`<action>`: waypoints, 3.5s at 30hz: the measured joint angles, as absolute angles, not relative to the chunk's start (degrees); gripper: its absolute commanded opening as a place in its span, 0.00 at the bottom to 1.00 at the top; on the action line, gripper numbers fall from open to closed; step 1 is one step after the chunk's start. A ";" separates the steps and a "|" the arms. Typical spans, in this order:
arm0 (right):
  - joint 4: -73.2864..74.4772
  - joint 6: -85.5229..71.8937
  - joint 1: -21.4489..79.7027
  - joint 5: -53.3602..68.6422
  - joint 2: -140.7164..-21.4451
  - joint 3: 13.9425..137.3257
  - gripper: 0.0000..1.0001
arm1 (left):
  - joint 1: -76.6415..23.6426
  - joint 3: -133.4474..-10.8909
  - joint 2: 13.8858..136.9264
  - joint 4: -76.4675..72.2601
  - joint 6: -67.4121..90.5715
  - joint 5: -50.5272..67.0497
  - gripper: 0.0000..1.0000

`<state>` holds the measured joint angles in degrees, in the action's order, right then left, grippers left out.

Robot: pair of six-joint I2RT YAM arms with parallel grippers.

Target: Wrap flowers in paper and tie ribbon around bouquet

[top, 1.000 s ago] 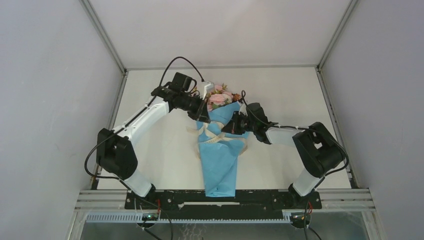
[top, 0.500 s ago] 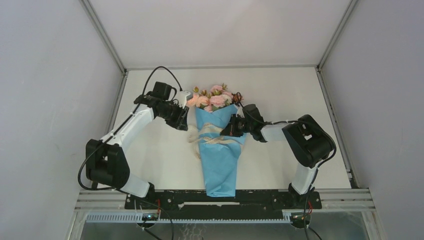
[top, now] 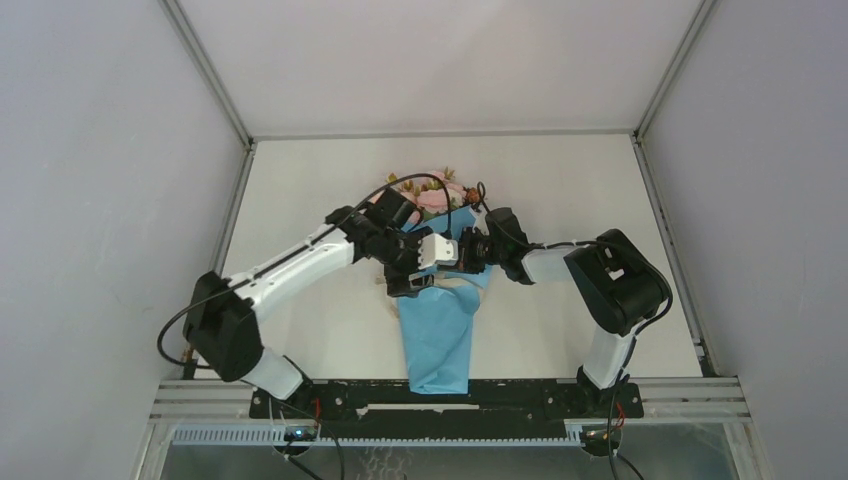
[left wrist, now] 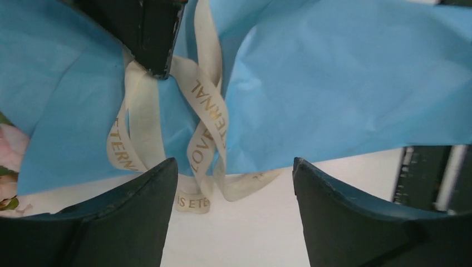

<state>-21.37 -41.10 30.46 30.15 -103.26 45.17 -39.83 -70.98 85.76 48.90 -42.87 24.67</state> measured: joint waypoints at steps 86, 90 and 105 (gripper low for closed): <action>1.45 -27.53 22.31 29.52 -79.05 40.07 0.34 | -35.11 -77.58 104.60 30.15 -15.79 26.26 0.00; -3.27 -32.08 30.96 18.39 -66.76 32.75 0.26 | -35.11 -77.56 104.60 29.47 -14.92 27.38 0.00; -13.37 -52.90 47.72 -9.23 -71.88 25.52 0.39 | -35.11 -77.58 104.60 28.38 -13.89 28.75 0.00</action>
